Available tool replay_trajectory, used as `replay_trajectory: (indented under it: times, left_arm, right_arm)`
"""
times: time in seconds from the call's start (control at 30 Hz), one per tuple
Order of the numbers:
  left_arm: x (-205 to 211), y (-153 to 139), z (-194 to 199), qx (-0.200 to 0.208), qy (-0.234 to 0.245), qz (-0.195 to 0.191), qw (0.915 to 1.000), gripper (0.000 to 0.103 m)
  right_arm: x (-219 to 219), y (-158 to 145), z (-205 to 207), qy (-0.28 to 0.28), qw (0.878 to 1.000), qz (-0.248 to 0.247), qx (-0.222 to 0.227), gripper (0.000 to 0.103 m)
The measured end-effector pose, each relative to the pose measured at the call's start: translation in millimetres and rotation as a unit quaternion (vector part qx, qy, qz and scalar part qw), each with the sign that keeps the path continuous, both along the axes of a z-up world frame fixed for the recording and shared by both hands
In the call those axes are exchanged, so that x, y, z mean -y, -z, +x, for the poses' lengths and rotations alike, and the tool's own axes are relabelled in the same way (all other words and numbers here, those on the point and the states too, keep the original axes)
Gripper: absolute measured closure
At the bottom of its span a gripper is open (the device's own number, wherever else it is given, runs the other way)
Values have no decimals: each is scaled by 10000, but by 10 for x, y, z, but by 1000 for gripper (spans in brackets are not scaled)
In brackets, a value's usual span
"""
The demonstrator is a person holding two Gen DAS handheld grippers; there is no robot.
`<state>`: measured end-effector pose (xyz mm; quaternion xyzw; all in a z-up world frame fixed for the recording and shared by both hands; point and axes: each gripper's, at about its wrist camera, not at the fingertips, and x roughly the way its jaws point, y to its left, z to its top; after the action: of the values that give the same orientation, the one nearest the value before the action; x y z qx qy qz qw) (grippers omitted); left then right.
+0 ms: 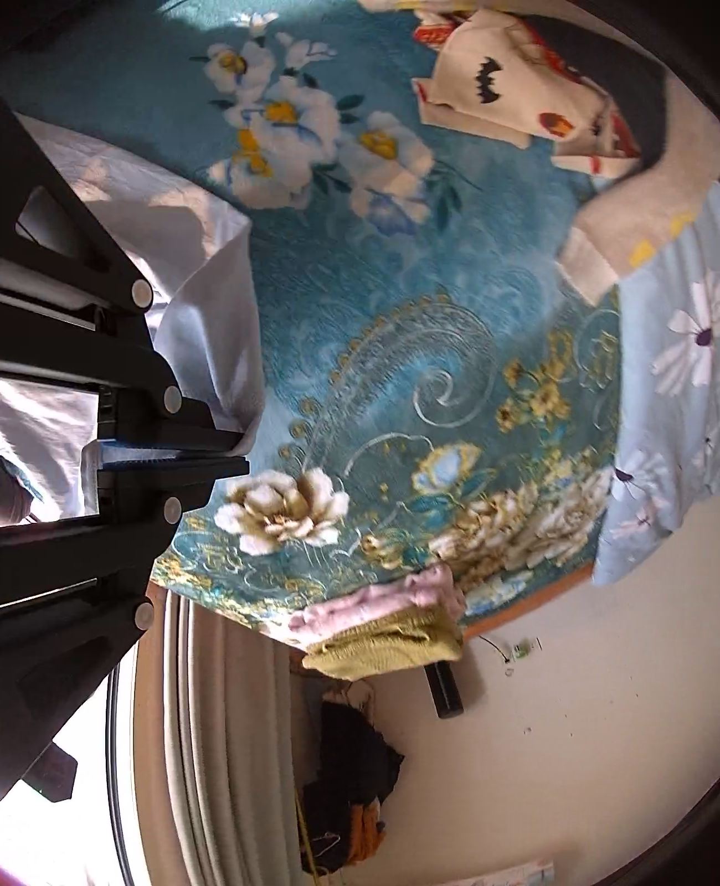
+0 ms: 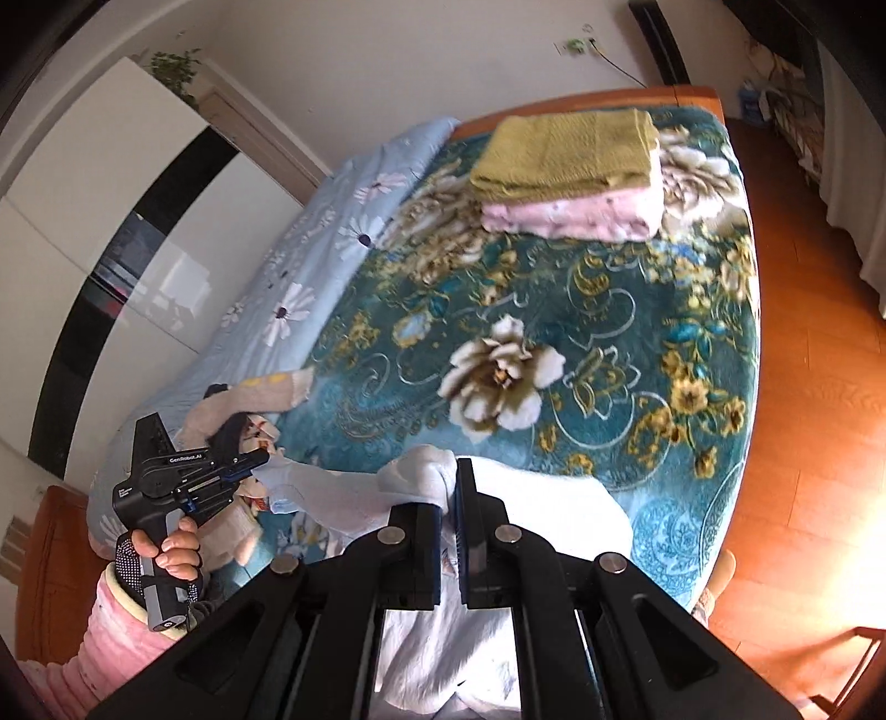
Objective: Fold clothes
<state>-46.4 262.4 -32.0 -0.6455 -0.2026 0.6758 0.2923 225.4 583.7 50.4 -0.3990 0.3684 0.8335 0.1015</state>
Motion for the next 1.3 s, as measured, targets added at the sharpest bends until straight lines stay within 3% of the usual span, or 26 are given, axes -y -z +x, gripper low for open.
replay_trajectory:
  times: [0.13,0.27,0.37,0.5,0.57,0.63,0.67,0.7,0.73,0.77,0.87,0.97,1.03,1.13,1.2,1.3]
  left_arm:
    - [-149,149,-116,91,-18,-64,9999,99]
    - [-457,27,-371,-86,-13,-36,10000,100]
    - [-769,64,-534,-108,109,-259,9995,100]
    - [-1126,281,-661,-149,287,-825,9961,100]
    - [-1221,439,-698,46,313,-988,9946,100]
    - [-1246,529,-711,224,259,-935,9950,90]
    - [-1224,507,-709,239,246,-788,9963,83]
    - [-1197,473,-707,239,239,-624,9975,63]
    - [-1169,439,-704,239,232,-459,9984,46]
    - [-1141,405,-702,239,225,-294,9990,43]
    - [-965,248,-675,-45,313,-289,9991,42]
    - [-619,295,-552,-382,349,-769,9957,42]
    - [-340,490,-429,-437,342,-1219,9910,42]
    - [81,916,-210,-123,272,-1801,9832,43]
    - [342,1136,-63,137,74,-1848,9826,43]
    - [579,1193,92,29,-166,-1522,9882,44]
  right_arm:
    - [-255,364,-124,209,9983,-521,152,99]
    - [-640,445,-323,672,9943,-831,63,99]
    - [-886,524,-473,1009,9901,-954,211,99]
    - [-959,656,-602,975,9904,-872,450,99]
    - [-964,707,-644,892,9915,-766,551,96]
    - [-969,757,-686,809,9924,-660,650,96]
    - [-972,783,-707,767,9927,-606,700,90]
    - [-974,808,-729,725,9930,-553,750,83]
    - [-977,833,-750,684,9932,-500,800,64]
    - [-966,846,-737,675,9933,-489,796,54]
    - [-885,842,-573,779,9934,-617,580,54]
    - [-804,838,-409,882,9927,-745,363,54]
    - [-750,836,-300,950,9918,-829,219,54]
    - [-598,972,-98,1144,9867,-1146,150,54]
    - [-481,1070,-40,1141,9852,-1254,242,54]
    - [-305,1215,48,1136,9827,-1415,380,54]
